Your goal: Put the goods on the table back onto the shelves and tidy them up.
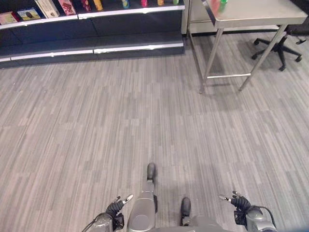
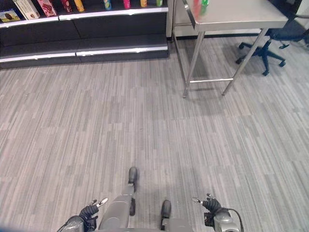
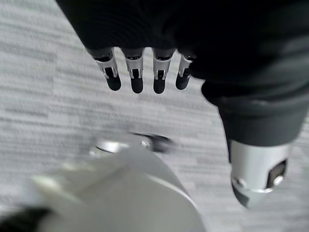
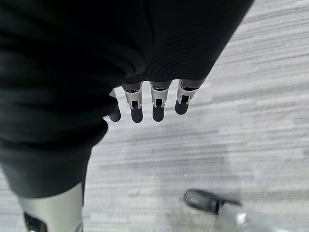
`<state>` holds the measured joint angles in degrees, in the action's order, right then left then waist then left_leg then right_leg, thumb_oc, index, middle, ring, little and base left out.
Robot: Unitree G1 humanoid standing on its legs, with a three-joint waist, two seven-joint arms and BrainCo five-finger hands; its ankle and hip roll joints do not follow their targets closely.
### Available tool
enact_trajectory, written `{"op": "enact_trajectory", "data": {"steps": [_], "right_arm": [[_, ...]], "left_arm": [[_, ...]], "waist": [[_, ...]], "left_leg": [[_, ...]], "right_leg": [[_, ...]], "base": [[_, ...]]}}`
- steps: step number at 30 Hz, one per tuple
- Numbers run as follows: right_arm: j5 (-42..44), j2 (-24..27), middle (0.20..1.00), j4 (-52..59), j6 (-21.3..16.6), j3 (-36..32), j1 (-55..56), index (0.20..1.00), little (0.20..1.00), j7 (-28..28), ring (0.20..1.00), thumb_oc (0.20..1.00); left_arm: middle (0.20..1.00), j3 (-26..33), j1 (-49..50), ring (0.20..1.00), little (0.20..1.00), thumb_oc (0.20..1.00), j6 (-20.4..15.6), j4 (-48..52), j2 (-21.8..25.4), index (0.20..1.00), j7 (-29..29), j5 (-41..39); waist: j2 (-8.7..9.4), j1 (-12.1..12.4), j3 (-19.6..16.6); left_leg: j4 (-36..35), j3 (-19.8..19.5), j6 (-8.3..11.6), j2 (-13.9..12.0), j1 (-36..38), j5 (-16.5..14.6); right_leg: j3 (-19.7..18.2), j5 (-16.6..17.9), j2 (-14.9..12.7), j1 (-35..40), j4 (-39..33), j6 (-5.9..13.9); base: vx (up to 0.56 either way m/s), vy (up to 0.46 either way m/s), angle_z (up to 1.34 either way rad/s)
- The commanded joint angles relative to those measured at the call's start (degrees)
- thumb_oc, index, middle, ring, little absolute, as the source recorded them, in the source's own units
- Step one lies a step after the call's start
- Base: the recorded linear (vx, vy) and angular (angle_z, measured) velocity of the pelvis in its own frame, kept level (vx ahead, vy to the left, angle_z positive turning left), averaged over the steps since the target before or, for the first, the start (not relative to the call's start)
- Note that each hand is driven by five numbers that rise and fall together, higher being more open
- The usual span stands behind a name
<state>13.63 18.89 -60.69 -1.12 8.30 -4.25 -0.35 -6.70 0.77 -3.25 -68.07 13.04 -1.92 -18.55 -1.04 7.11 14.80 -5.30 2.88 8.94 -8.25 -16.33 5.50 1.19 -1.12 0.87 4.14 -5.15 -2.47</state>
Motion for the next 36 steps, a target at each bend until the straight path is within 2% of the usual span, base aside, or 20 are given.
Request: {"op": "enact_trajectory", "data": {"steps": [1,2,3,4,5,6,8,10,11,13,16,18,21,24,27,31,32,33,34,36], "right_arm": [[0.02,0.33,1.000,0.62,-1.36,0.12,3.68,1.000,1.000,0.09,1.000,1.000],[-0.81,0.16,1.000,-0.31,-1.18,0.28,4.03,1.000,1.000,0.52,1.000,1.000],[-0.85,0.23,1.000,-0.78,-1.10,0.32,4.35,1.000,1.000,0.33,1.000,1.000],[-0.85,0.26,1.000,-0.79,-1.11,0.30,4.34,1.000,1.000,0.33,1.000,1.000],[-0.44,0.34,1.000,-0.84,-1.15,-0.04,4.03,1.000,1.000,-0.02,1.000,1.000],[0.06,0.18,1.000,-1.10,-1.01,-0.79,3.84,1.000,1.000,-0.43,1.000,1.000],[0.04,-0.16,1.000,-1.25,-0.90,-1.17,3.89,1.000,1.000,-0.59,1.000,1.000],[0.23,-0.18,1.000,-1.80,-0.83,-1.43,4.15,1.000,1.000,-0.74,1.000,1.000],[0.56,-0.12,1.000,-1.87,-0.82,-2.08,4.17,1.000,1.000,-0.91,1.000,1.000],[0.81,-0.01,1.000,-1.94,-0.78,-2.18,3.95,1.000,1.000,-0.98,1.000,1.000],[1.45,-0.15,1.000,-0.90,-0.80,-2.44,3.92,1.000,1.000,-1.18,1.000,1.000],[1.56,-0.59,1.000,-0.34,-0.82,-2.66,4.83,1.000,1.000,-1.13,1.000,1.000],[1.25,-0.80,1.000,-0.40,-0.63,-3.27,5.95,1.000,1.000,-0.98,1.000,1.000],[0.71,-0.53,1.000,-1.76,-0.76,-2.99,7.41,1.000,1.000,-0.08,1.000,1.000],[0.12,-0.03,1.000,-2.51,-0.73,-2.29,7.33,1.000,1.000,0.12,1.000,1.000],[1.11,0.74,1.000,-1.65,-1.03,-1.33,6.23,1.000,1.000,0.07,1.000,1.000],[1.11,0.74,1.000,-1.65,-1.03,-1.33,6.23,1.000,1.000,0.07,1.000,1.000],[1.56,0.77,1.000,-0.84,-0.79,-0.92,5.53,1.000,1.000,0.02,1.000,1.000],[2.11,0.93,1.000,-0.49,-0.84,-0.90,5.20,1.000,1.000,-0.07,1.000,1.000],[2.62,0.78,1.000,0.32,-0.94,-0.60,4.88,1.000,1.000,0.05,1.000,1.000]], "left_arm": [[1.000,-0.23,0.82,1.000,1.000,1.000,-0.68,-0.21,3.29,1.000,0.66,5.85],[1.000,-0.20,0.80,1.000,1.000,1.000,-0.72,-0.35,3.61,1.000,0.62,6.49],[1.000,-0.37,0.12,1.000,1.000,1.000,-0.71,0.87,4.22,1.000,0.54,6.15],[1.000,-0.37,0.11,1.000,1.000,1.000,-0.71,0.87,4.19,1.000,0.54,6.15],[1.000,-0.70,-0.47,1.000,1.000,1.000,-0.80,1.58,4.37,1.000,1.00,5.95],[1.000,-1.15,-1.21,1.000,1.000,1.000,-0.61,2.20,4.67,1.000,1.26,5.61],[1.000,-1.12,-1.58,1.000,1.000,1.000,-0.49,2.07,4.80,1.000,1.28,5.63],[1.000,-1.40,-1.88,1.000,1.000,1.000,-0.72,2.29,4.43,1.000,1.26,5.02],[1.000,-1.47,-2.10,1.000,1.000,1.000,-0.79,2.50,3.95,1.000,1.12,4.84],[1.000,-1.57,-2.21,1.000,1.000,1.000,-0.87,2.31,3.68,1.000,1.16,4.71],[1.000,-1.28,-2.58,1.000,1.000,1.000,-1.06,2.24,3.12,1.000,1.42,4.58],[1.000,-0.56,-2.66,1.000,1.000,1.000,-1.35,1.99,2.71,1.000,1.52,4.93],[1.000,-0.39,-2.27,1.000,1.000,1.000,-1.63,2.41,2.26,1.000,1.28,6.03],[1.000,-1.11,-1.73,1.000,1.000,1.000,-2.00,2.38,1.76,1.000,0.93,7.22],[1.000,-1.38,-1.68,1.000,1.000,1.000,-1.81,2.26,1.36,1.000,1.22,7.00],[1.000,-1.21,-0.94,1.000,1.000,1.000,-1.31,3.59,1.49,1.000,1.15,4.70],[1.000,-1.21,-0.93,1.000,1.000,1.000,-1.31,3.59,1.50,1.000,1.15,4.70],[1.000,-0.51,-0.45,1.000,1.000,1.000,-0.99,3.80,1.49,1.000,1.47,3.69],[1.000,-0.19,-0.03,1.000,1.000,1.000,-1.00,3.55,1.30,1.000,1.77,3.53],[1.000,-0.09,0.03,1.000,1.000,1.000,-1.04,2.85,1.10,1.000,1.81,3.34]], "waist": [[4.46,0.40,-6.29],[5.21,0.12,-6.35],[4.70,-0.78,-5.81],[4.55,-0.70,-5.90],[4.34,-1.41,-5.25],[2.58,-2.60,-4.60],[2.07,-3.36,-4.04],[1.10,-4.88,-3.43],[0.61,-6.58,-2.91],[0.60,-7.33,-2.57],[1.46,-9.22,-1.98],[2.07,-10.54,-1.86],[2.35,-12.13,-2.40],[2.60,-12.97,-4.05],[1.16,-12.44,-5.30],[2.45,-11.32,-4.80],[2.49,-11.36,-4.83],[3.70,-9.82,-3.76],[4.37,-9.22,-3.19],[4.69,-7.93,-2.78]], "left_leg": [[4.24,1.70,-4.75,4.23,-2.62,7.49],[4.19,2.30,-5.97,5.72,-1.13,6.72],[3.59,2.38,-8.12,7.31,2.62,4.57],[3.67,2.40,-8.10,7.13,2.47,4.56],[3.00,2.35,-9.25,8.18,4.70,3.54],[2.02,2.23,-10.91,8.41,8.97,1.42],[1.66,1.98,-11.49,8.74,11.20,0.11],[1.62,0.93,-11.45,9.12,14.30,-1.65],[1.50,-0.25,-11.30,9.60,17.58,-3.76],[1.40,-0.82,-11.12,9.87,19.03,-4.84],[0.46,-2.59,-10.40,11.32,25.03,-8.97],[0.30,-3.83,-9.79,11.56,28.55,-11.61],[0.30,-5.65,-9.07,11.31,32.99,-14.89],[1.11,-7.87,-8.32,10.56,36.36,-17.30],[11.63,-7.00,-5.33,7.82,33.78,-13.78],[37.92,-3.67,-1.17,6.02,22.89,-1.36],[37.89,-3.70,-1.18,6.06,22.86,-1.32],[47.02,-1.42,-2.31,5.40,18.68,0.61],[50.46,0.31,-2.85,5.16,16.74,0.14],[49.41,2.71,-3.84,4.22,11.77,-2.20]], "right_leg": [[1.58,-6.40,-7.82,11.82,7.37,10.54],[1.01,-1.44,-9.30,10.85,13.05,11.37],[0.61,4.91,-10.15,5.99,26.01,11.13],[0.53,5.06,-9.99,5.86,25.93,11.11],[1.03,10.03,-10.84,3.14,32.31,11.34],[3.27,14.43,-11.79,-1.67,41.55,11.00],[5.04,13.48,-13.45,-4.26,45.47,11.19],[8.31,7.39,-13.42,-7.98,42.09,9.53],[10.52,3.52,-12.58,-10.26,34.30,8.97],[10.75,3.27,-11.71,-11.78,29.56,8.98],[11.55,6.52,-9.12,-14.66,12.35,10.79],[11.74,9.40,-8.03,-16.70,5.56,12.46],[11.32,11.99,-7.21,-18.97,2.09,13.53],[11.54,13.54,-6.69,-16.83,2.40,12.21],[12.18,12.15,-4.59,-13.01,2.60,10.48],[13.34,7.61,-3.58,-6.75,1.64,6.43],[13.37,7.60,-3.63,-6.78,1.65,6.43],[12.95,5.57,-3.56,-3.66,1.46,4.79],[12.74,4.71,-3.77,-2.31,1.26,4.36],[11.81,3.48,-3.57,-0.31,1.01,4.24]], "base": [[0.48,0.283,-0.75],[0.49,0.337,-0.75],[0.35,0.267,-0.51],[0.28,0.270,-0.34],[0.29,0.300,0.23],[0.29,0.299,0.35],[0.31,0.175,0.33],[0.50,0.072,0.38],[0.45,0.010,0.38],[0.35,-0.034,0.38],[0.49,-0.078,0.22],[0.52,-0.068,0.07],[0.48,-0.079,0.38],[0.60,-0.185,0.56],[0.47,-0.205,0.52],[0.27,-0.196,0.06],[0.32,-0.213,0.10],[0.32,-0.200,0.01],[0.40,-0.244,0.09],[0.30,-0.096,-0.06]]}}
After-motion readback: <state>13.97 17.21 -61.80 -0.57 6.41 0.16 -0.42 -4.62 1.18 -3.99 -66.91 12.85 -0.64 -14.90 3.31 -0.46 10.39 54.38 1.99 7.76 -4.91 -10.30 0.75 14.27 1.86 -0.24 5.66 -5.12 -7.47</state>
